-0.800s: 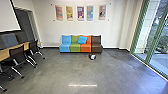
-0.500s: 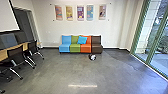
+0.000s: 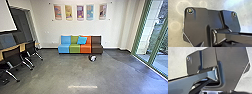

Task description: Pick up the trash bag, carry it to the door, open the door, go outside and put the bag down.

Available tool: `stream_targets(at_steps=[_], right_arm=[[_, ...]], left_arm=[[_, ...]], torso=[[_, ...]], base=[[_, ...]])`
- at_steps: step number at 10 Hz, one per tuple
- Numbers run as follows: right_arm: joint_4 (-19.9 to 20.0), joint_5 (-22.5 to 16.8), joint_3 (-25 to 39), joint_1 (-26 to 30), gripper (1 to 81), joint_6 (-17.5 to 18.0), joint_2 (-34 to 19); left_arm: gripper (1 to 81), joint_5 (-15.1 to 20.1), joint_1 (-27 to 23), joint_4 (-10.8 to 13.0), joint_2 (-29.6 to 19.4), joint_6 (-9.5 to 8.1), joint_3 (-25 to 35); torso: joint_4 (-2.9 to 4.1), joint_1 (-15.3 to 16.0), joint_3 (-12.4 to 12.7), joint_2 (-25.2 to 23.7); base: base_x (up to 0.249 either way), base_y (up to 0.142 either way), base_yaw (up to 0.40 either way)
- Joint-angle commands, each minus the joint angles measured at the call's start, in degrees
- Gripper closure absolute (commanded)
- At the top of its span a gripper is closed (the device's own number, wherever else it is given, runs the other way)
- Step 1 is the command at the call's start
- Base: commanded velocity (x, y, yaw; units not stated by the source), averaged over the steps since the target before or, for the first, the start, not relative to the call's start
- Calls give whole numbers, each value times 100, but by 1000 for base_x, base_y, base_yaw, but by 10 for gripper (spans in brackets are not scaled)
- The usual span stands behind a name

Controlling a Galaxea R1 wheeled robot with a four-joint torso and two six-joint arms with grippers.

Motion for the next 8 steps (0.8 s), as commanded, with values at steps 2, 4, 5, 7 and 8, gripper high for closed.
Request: stream_targets(at_steps=[2,4,5,7,8], right_arm=[[-127,-388,78,175,10,-52,1],[-127,-388,69,167,10,-52,1],[-127,-388,61,150,10,-52,10],[-127,-371,61,132,10,-52,10],[-127,-336,52,123,10,-52,10]], left_arm=[[10,303,-249,63,5,56,20],[10,303,-248,63,5,56,20],[10,303,-249,63,5,56,20],[10,303,-248,72,14,56,20],[10,303,-249,72,14,56,29]], torso=[[0,0,0,0],[0,0,0,0],[0,0,0,0],[0,2,0,0],[0,2,0,0]], base=[[187,0,0],[186,0,0],[186,0,0],[181,0,0],[171,0,0]])
